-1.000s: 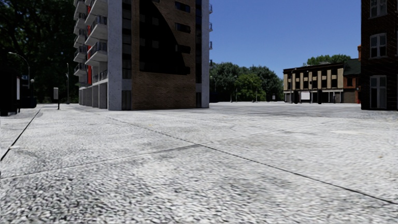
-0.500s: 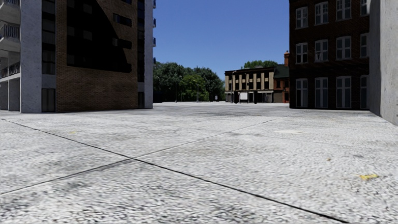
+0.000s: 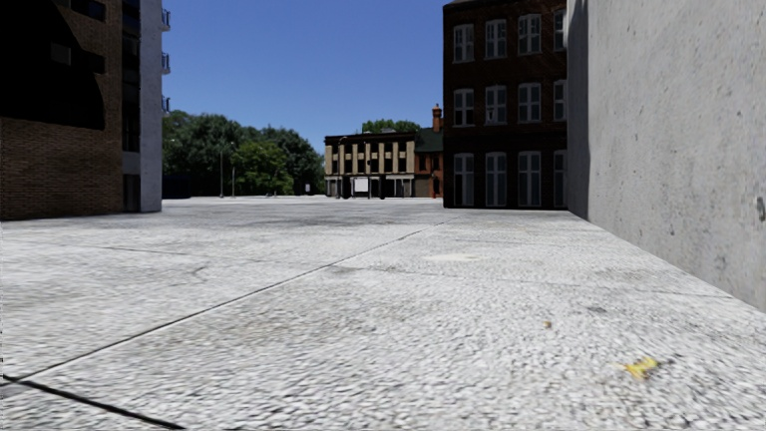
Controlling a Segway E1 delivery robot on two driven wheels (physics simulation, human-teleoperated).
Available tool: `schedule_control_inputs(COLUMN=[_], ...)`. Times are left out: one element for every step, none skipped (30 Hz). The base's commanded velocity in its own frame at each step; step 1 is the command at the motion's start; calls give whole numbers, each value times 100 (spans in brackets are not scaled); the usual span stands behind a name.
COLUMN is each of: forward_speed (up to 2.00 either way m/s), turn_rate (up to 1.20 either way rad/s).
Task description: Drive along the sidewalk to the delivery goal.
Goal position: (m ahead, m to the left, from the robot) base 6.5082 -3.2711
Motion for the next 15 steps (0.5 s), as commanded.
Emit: schedule_control_inputs(forward_speed=[151, 151, 151, 152, 152, 152, 152, 153, 153, 153, 153, 153, 153, 154, 154], turn_rate=[-65, -65, -65, -65, -65, -65, -65, -65, -65, -65, -65, -65, -65, -65, -65])
